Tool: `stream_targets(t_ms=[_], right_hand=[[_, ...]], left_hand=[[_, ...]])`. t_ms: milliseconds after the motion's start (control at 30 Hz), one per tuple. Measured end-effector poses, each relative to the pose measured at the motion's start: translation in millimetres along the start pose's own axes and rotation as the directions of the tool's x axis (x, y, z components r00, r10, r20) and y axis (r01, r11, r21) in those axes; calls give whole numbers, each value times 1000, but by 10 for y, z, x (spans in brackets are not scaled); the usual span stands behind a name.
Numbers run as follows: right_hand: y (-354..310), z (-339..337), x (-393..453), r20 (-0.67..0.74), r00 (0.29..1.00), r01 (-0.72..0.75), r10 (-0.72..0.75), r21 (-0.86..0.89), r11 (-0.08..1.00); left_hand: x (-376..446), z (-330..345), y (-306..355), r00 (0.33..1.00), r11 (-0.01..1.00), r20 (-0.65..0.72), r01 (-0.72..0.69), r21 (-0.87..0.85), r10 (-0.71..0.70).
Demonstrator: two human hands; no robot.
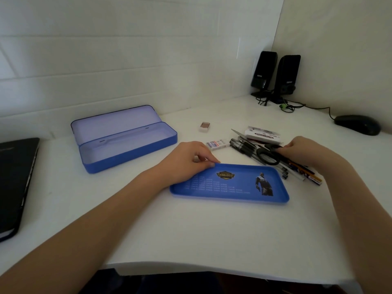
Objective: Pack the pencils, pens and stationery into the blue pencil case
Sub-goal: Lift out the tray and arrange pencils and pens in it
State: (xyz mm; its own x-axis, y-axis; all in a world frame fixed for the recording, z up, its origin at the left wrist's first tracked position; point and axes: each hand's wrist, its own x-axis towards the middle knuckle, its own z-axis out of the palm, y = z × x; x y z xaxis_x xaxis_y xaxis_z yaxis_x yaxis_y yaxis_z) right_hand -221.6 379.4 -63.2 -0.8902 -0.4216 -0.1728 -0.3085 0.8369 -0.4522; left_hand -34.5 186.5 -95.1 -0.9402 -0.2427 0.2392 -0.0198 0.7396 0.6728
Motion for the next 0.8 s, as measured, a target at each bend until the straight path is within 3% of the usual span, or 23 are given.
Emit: stream_targets(t_ms=[300, 467, 600, 800], right_hand=[[-38, -1, -51, -24, 994, 106, -105, 31, 994], [-66, -39, -115, -117, 980, 187, -160, 271, 944], [-111, -51, -224, -214, 913, 400, -348, 301, 865], [-255, 40, -405, 47, 822, 537, -567, 267, 801]], left_hand=[[-13, 9, 1, 1000, 1000, -11, 5, -3, -5], [-11, 9, 1, 1000, 1000, -15, 15, 0, -15], [4, -8, 3, 998, 998, -17, 59, -35, -59], [21, -112, -50, 989, 984, -29, 141, -110, -145]])
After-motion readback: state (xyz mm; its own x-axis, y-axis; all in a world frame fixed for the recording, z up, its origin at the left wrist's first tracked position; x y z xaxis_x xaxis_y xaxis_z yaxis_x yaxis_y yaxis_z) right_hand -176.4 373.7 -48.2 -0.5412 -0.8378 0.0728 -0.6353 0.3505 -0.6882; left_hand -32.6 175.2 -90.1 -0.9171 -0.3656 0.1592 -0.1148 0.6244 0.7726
